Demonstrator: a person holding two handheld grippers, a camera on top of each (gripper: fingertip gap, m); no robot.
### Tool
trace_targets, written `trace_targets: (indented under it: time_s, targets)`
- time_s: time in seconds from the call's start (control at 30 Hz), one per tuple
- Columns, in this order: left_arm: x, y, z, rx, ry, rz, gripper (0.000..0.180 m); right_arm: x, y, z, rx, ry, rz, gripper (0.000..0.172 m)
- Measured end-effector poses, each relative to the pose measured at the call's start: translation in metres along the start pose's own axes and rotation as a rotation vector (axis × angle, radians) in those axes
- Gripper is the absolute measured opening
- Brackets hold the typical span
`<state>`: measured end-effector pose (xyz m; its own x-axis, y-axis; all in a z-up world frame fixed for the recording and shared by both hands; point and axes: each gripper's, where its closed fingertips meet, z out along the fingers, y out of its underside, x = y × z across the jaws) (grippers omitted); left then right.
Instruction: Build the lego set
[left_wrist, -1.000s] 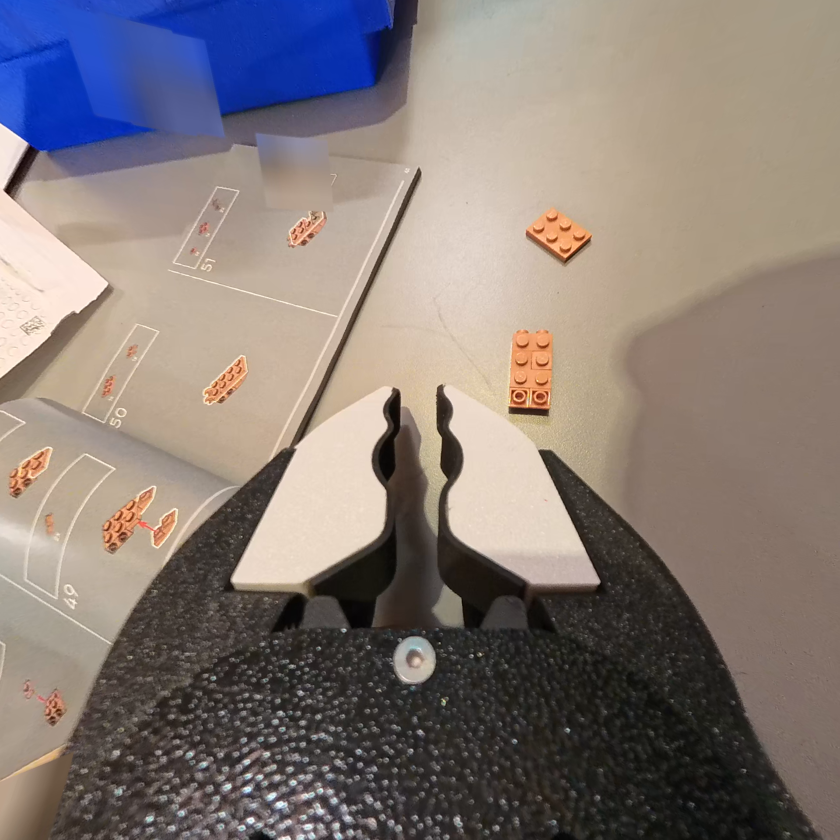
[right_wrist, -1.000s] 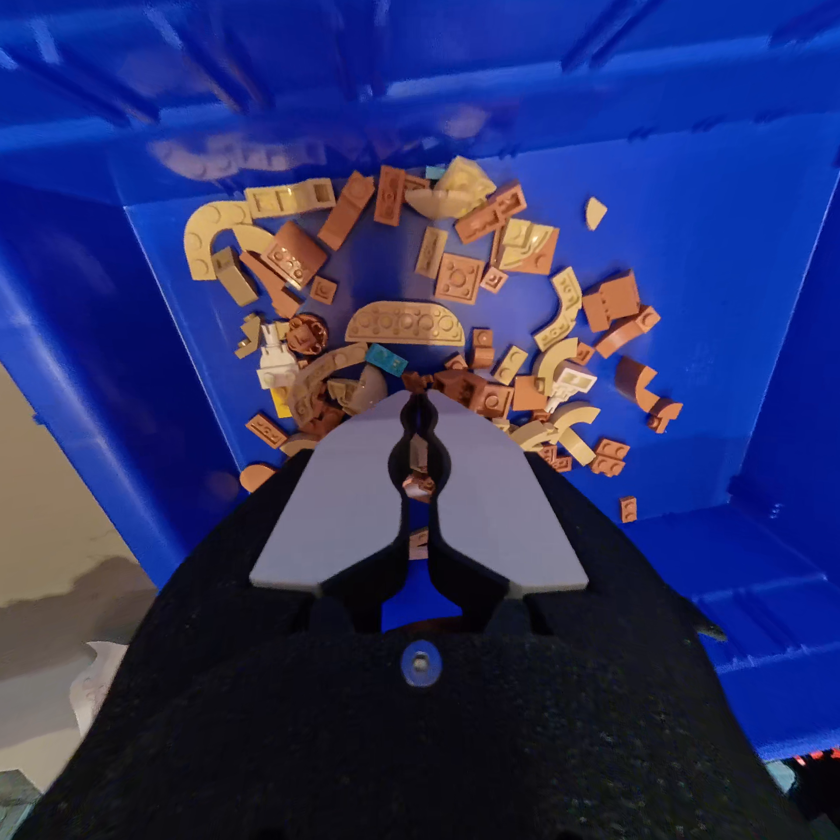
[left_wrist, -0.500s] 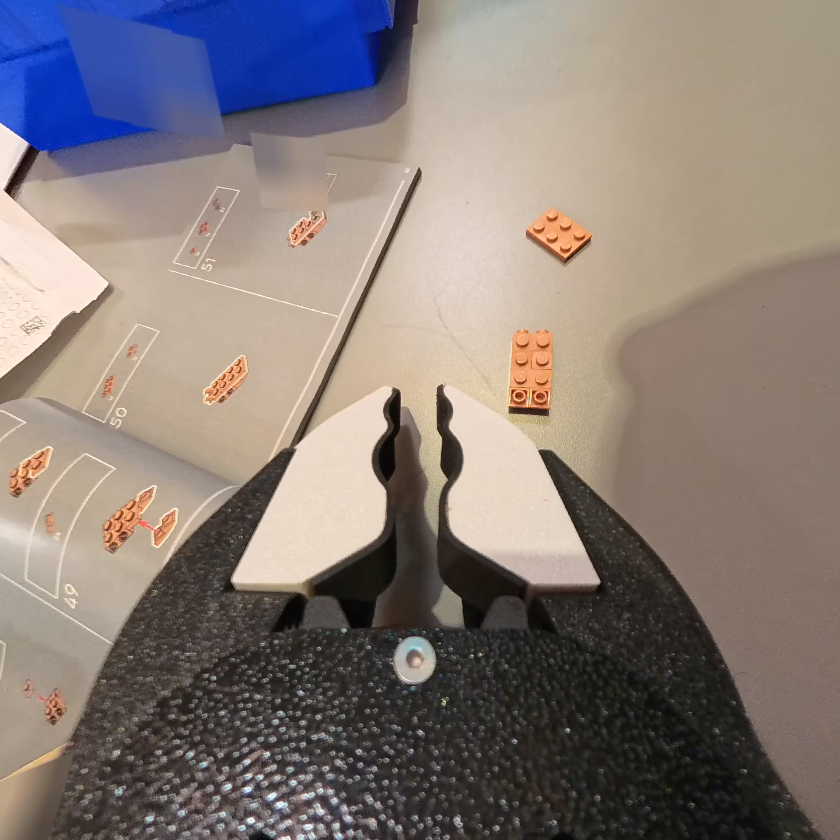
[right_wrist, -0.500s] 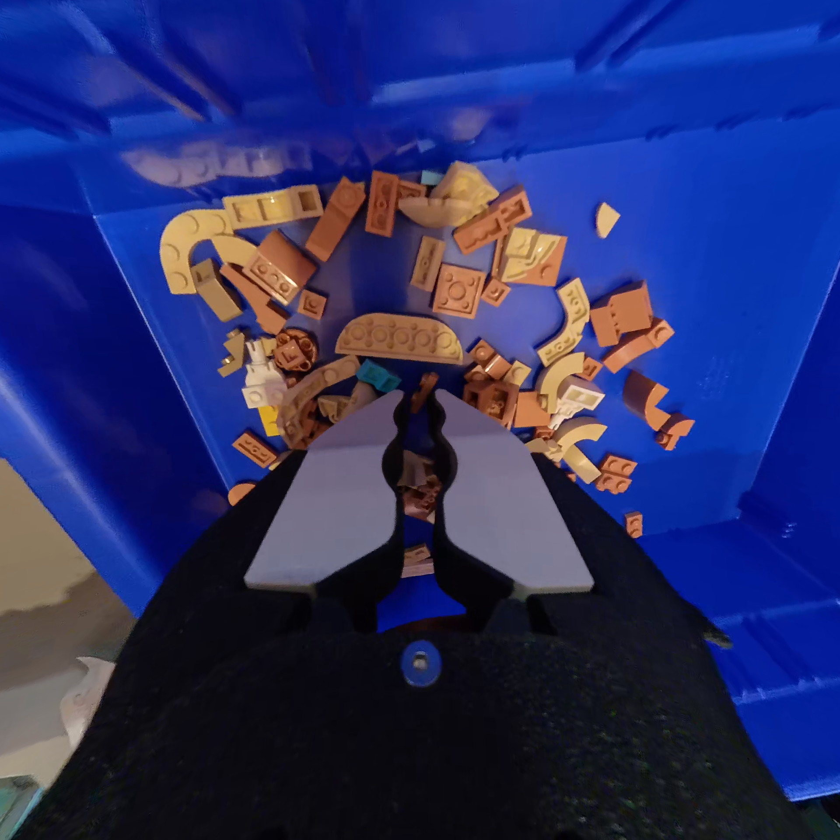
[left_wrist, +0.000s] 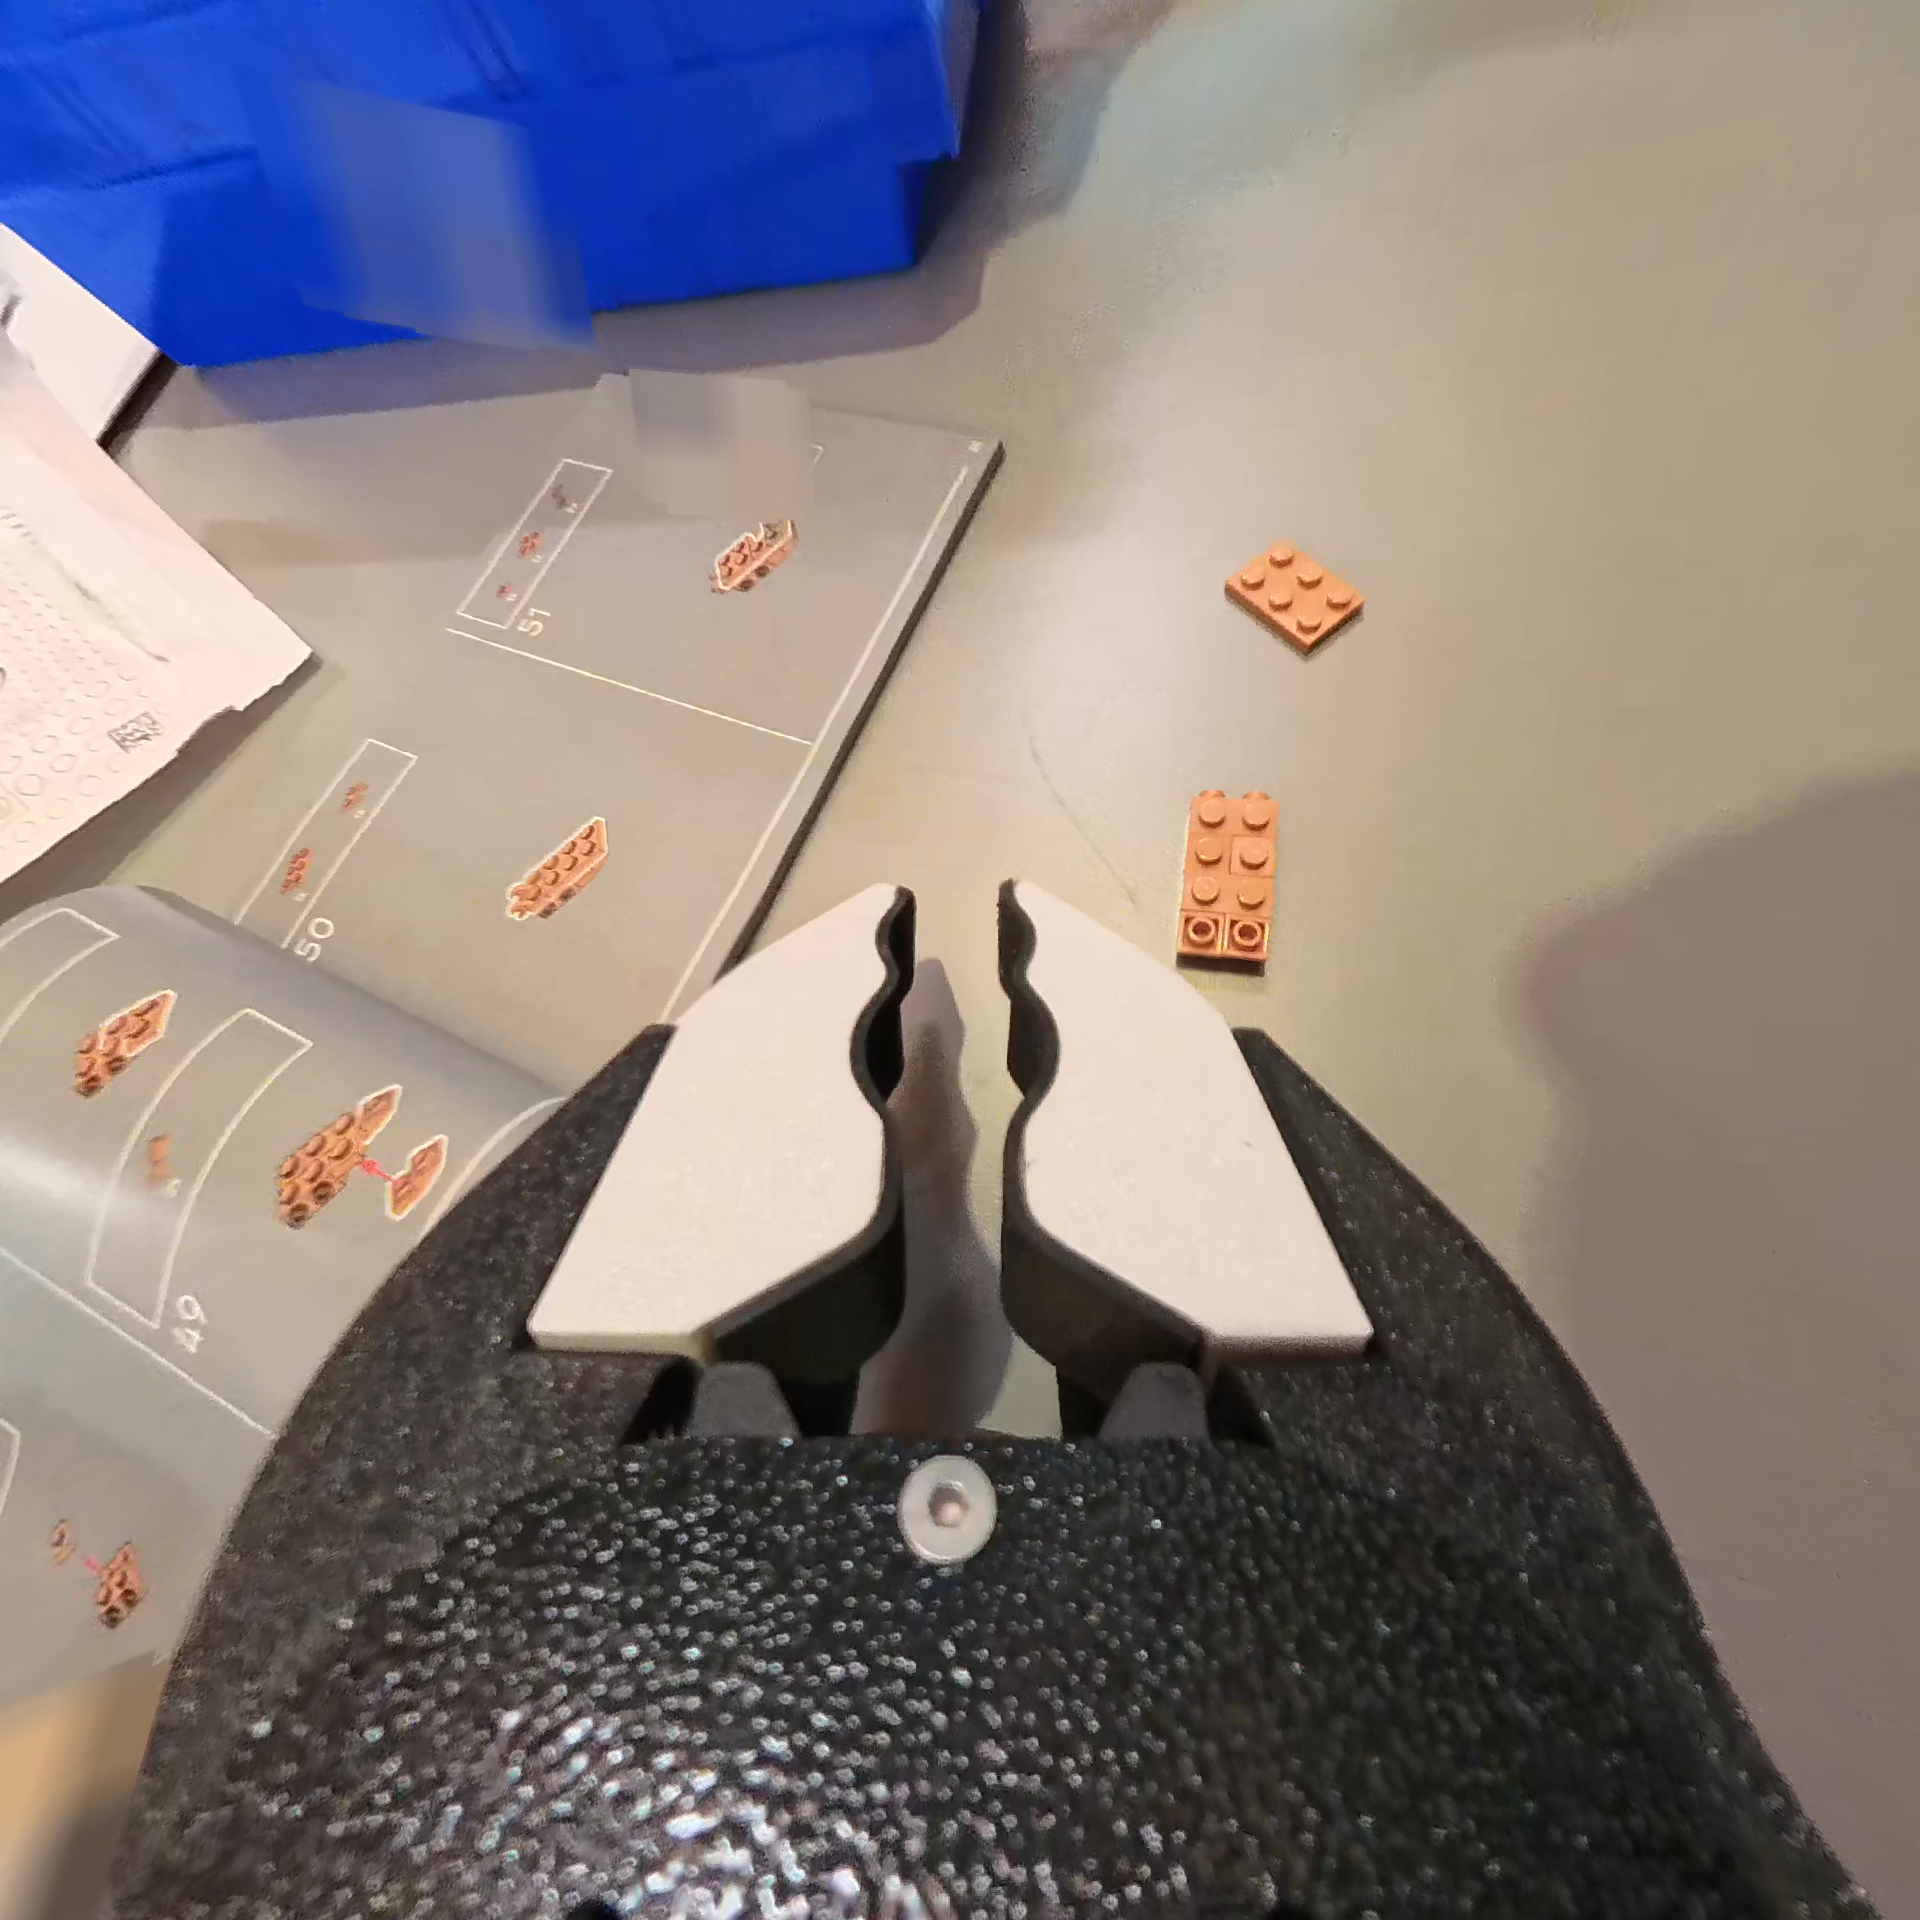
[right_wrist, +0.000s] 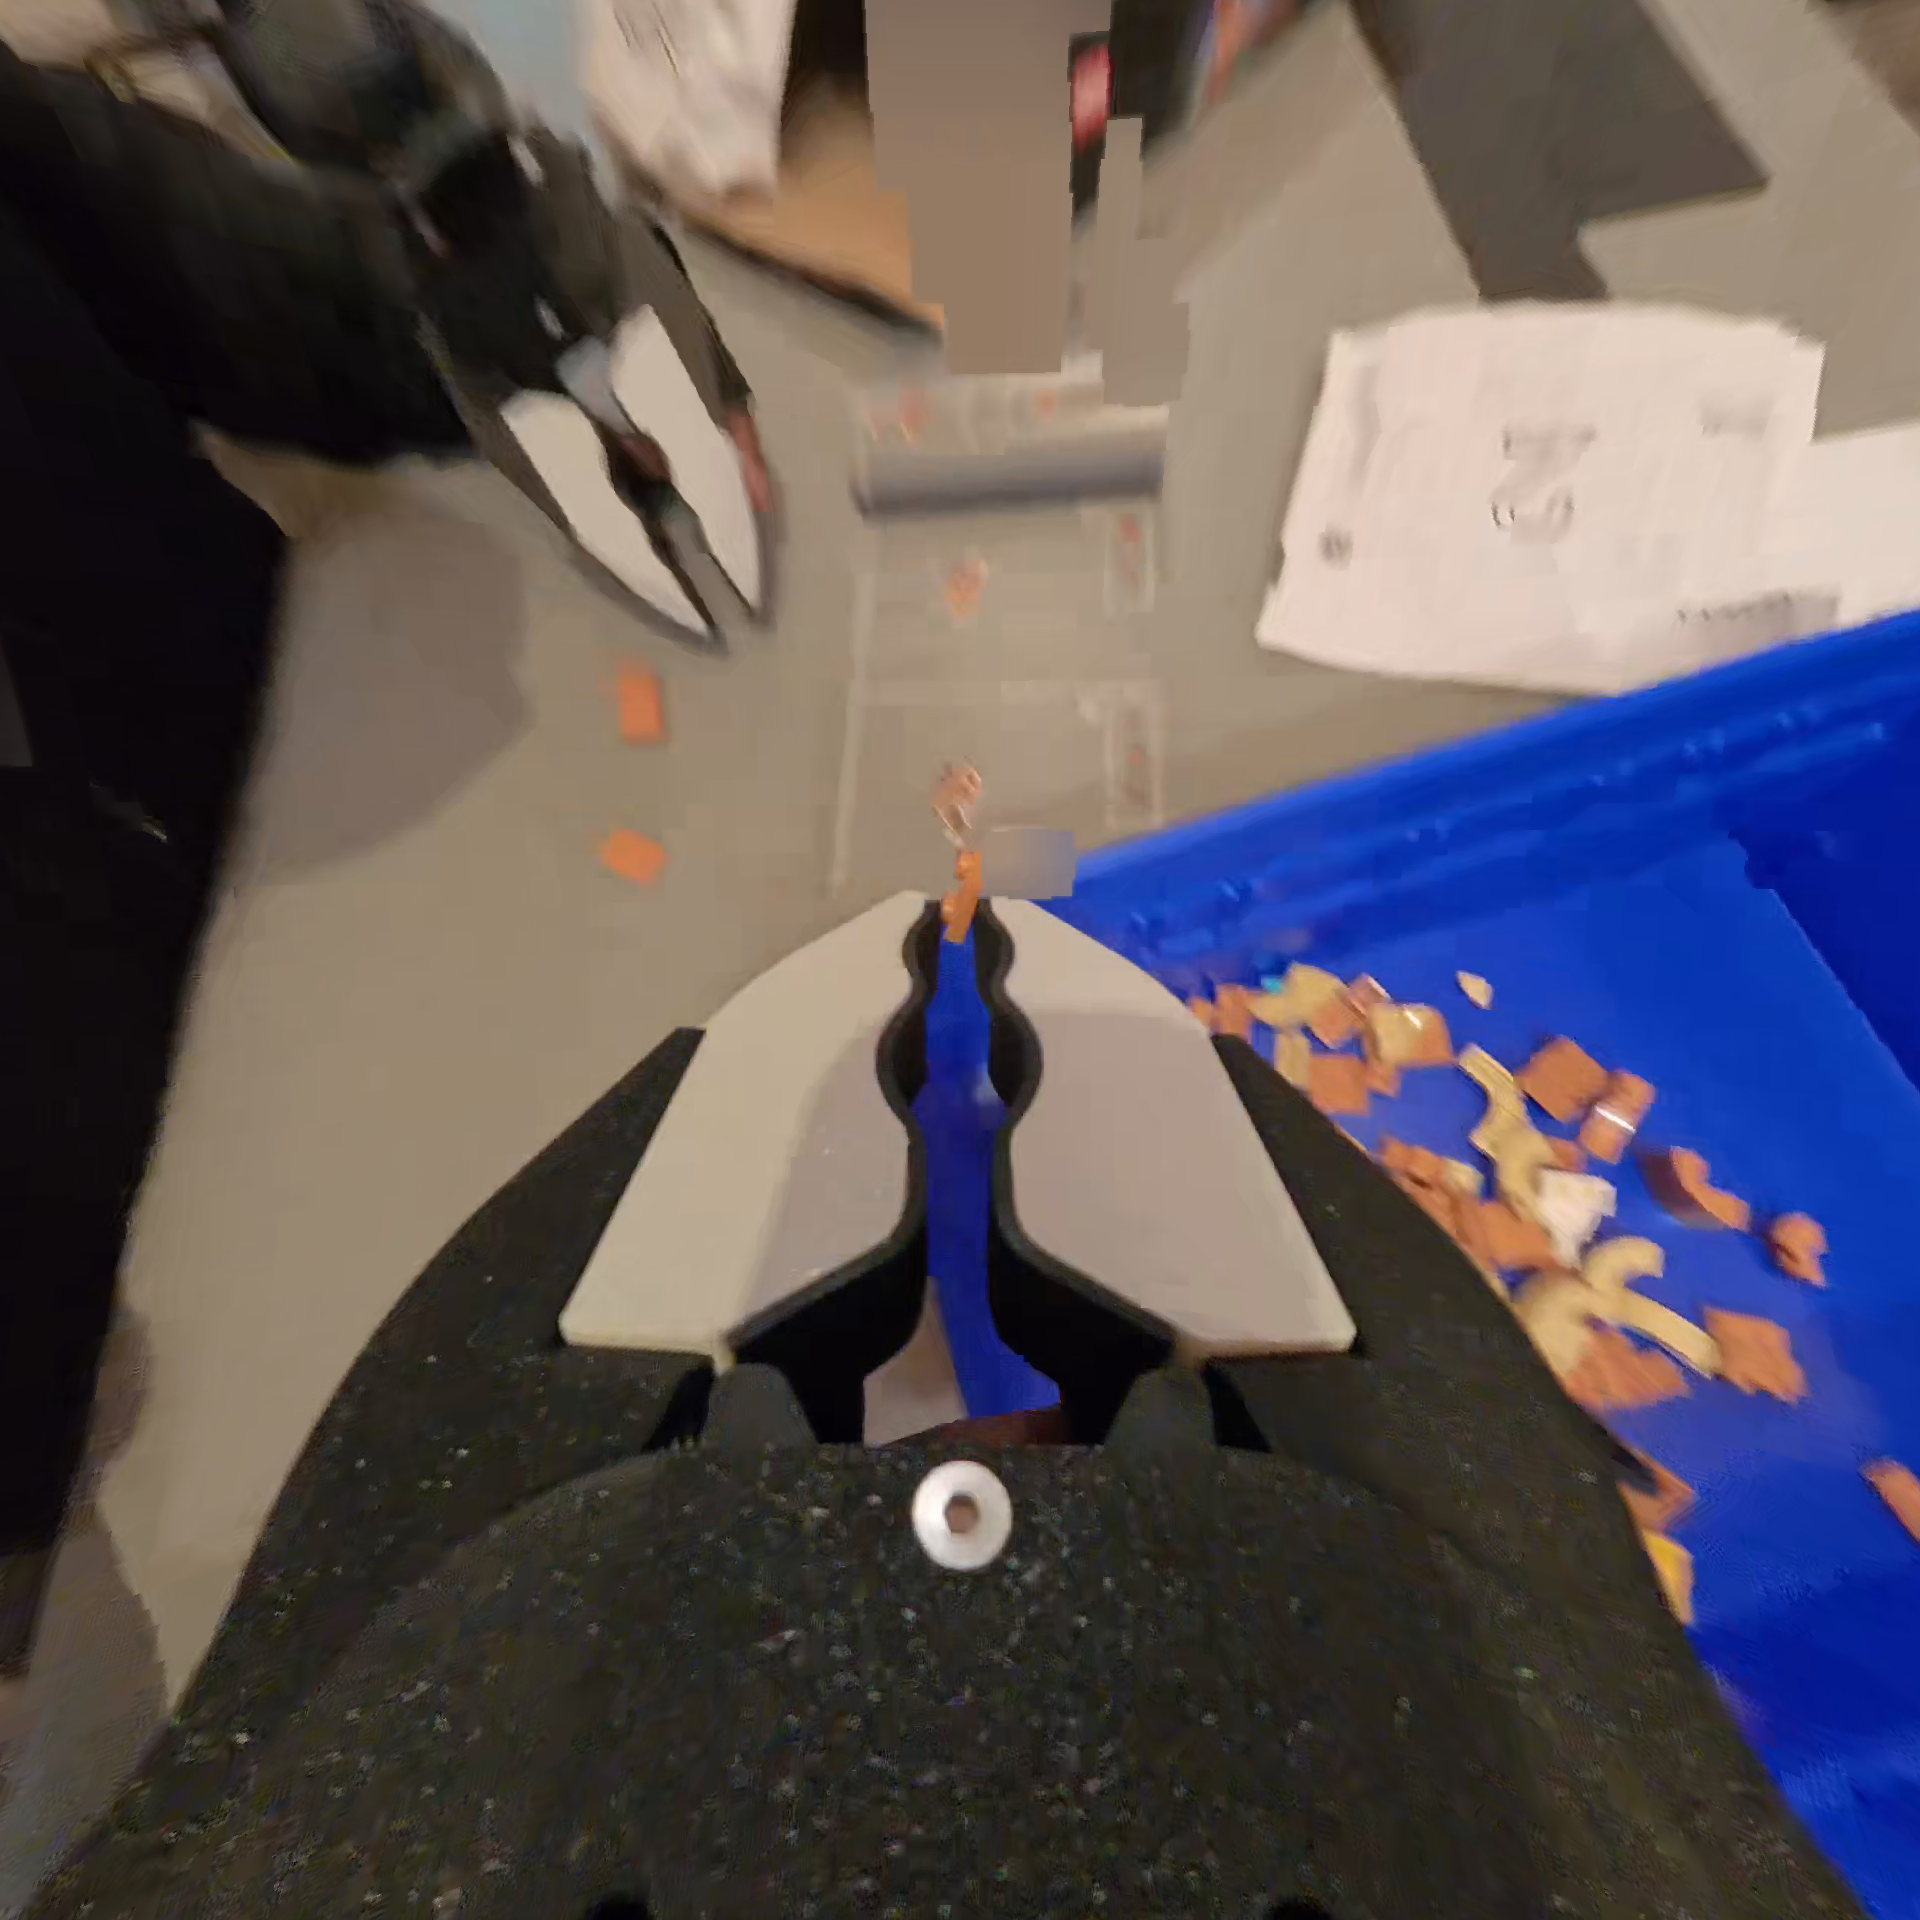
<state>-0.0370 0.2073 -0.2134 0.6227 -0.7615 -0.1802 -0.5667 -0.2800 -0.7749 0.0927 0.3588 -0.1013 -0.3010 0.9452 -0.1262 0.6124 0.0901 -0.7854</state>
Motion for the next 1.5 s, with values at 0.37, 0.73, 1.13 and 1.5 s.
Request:
trace_targets:
  time_s: [0.37,0.73,1.13,1.5]
  targets:
    - [0.004,-0.029,-0.012,0.157,-0.03,0.045,0.016,-0.097,-0.051,0.06,0.368,-0.076,0.238,0.006]
    - [0.016,-0.063,-0.036,0.387,0.01,0.088,0.023,-0.122,-0.048,0.133,0.417,-0.192,0.445,0.006]
    - [0.028,-0.059,-0.025,0.378,0.059,0.101,0.024,-0.134,-0.038,0.15,0.43,-0.288,0.525,0.006]
    - [0.04,-0.058,-0.022,0.362,0.063,0.206,0.012,-0.146,-0.033,0.159,0.407,-0.329,0.532,0.006]
